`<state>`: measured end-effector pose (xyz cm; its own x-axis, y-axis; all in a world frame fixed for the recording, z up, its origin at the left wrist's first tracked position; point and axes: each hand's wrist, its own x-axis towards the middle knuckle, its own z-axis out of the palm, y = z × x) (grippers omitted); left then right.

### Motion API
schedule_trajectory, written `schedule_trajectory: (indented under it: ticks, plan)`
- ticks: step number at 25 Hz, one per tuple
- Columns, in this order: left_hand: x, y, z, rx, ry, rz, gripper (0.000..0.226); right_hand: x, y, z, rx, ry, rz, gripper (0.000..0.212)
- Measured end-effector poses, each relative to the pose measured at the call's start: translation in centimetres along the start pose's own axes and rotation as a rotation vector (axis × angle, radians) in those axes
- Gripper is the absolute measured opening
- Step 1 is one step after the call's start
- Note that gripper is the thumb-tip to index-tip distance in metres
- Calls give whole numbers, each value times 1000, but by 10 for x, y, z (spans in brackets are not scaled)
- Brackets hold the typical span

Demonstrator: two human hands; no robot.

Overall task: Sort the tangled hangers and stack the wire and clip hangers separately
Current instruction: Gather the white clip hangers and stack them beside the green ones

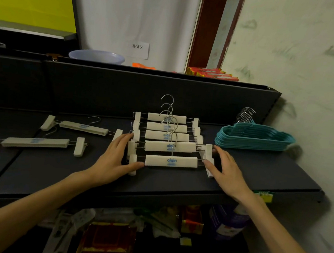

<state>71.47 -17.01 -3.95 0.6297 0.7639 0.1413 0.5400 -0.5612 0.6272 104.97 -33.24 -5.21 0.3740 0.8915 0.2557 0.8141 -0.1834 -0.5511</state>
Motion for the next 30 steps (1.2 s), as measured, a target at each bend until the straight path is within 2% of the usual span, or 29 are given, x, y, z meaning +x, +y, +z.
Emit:
schedule_trajectory:
  ticks: [6,15,20,24,27,30]
  plan:
    - [1,-4,-1,-29,-5,12,88,-10,2,-2,26,7,22,59]
    - [3,-1,0,-56,12,-13,82,-4,-2,-1,39,-9,77,56]
    - [-2,0,0,-47,43,22,87,-5,-4,2,-9,-13,74,58]
    - [-8,-1,-1,-10,70,56,81,-7,-7,3,23,22,78,72]
    - [-10,-8,-14,136,96,122,79,0,-28,6,-90,189,-60,66]
    - [-9,-25,-37,460,120,191,77,16,-80,19,-258,346,-353,57]
